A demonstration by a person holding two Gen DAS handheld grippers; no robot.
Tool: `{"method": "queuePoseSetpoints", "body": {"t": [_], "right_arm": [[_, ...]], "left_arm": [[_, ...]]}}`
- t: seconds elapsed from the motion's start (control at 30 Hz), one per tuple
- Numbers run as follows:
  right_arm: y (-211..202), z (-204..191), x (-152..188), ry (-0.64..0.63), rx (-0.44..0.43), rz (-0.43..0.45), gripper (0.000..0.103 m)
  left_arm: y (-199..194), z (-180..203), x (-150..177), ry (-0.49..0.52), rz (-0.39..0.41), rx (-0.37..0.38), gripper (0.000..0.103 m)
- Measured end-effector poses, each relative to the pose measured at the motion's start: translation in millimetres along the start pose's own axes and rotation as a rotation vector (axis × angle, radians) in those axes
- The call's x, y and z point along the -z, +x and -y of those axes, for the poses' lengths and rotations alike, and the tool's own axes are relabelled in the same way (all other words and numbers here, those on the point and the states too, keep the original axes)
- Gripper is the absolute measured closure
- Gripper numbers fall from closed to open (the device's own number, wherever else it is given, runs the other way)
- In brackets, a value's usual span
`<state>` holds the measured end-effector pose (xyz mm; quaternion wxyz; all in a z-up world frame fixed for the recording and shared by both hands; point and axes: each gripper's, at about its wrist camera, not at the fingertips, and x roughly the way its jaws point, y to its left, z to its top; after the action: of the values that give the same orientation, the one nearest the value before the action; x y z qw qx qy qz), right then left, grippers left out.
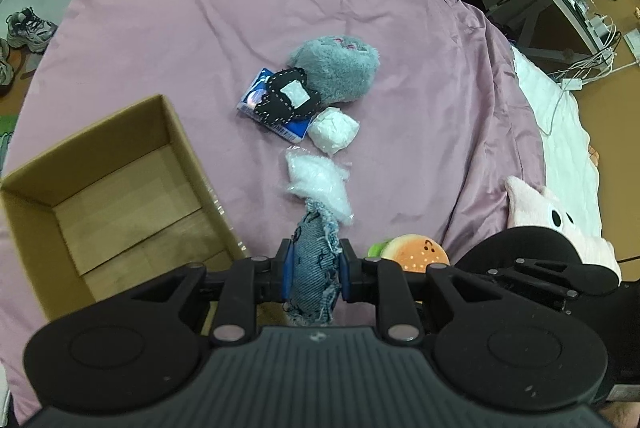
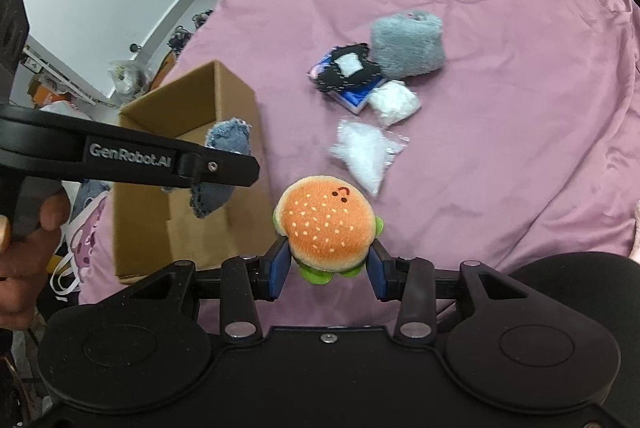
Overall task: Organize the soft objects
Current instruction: 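Carry the denim plush and hamburger plush with both tools over the box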
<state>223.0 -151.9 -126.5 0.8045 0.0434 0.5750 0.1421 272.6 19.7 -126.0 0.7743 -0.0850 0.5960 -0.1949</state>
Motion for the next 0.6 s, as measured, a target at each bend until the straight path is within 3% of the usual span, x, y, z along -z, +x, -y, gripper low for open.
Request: {"method": "queuePoseSetpoints", "body": {"t": [0.6], "right_arm": [[-7.7, -57.1, 8.0, -0.085, -0.076, 0.023, 0.063]], "left_arm": [[-43.0, -29.3, 28.3, -0.014, 0.038, -0.066, 0.082]]}}
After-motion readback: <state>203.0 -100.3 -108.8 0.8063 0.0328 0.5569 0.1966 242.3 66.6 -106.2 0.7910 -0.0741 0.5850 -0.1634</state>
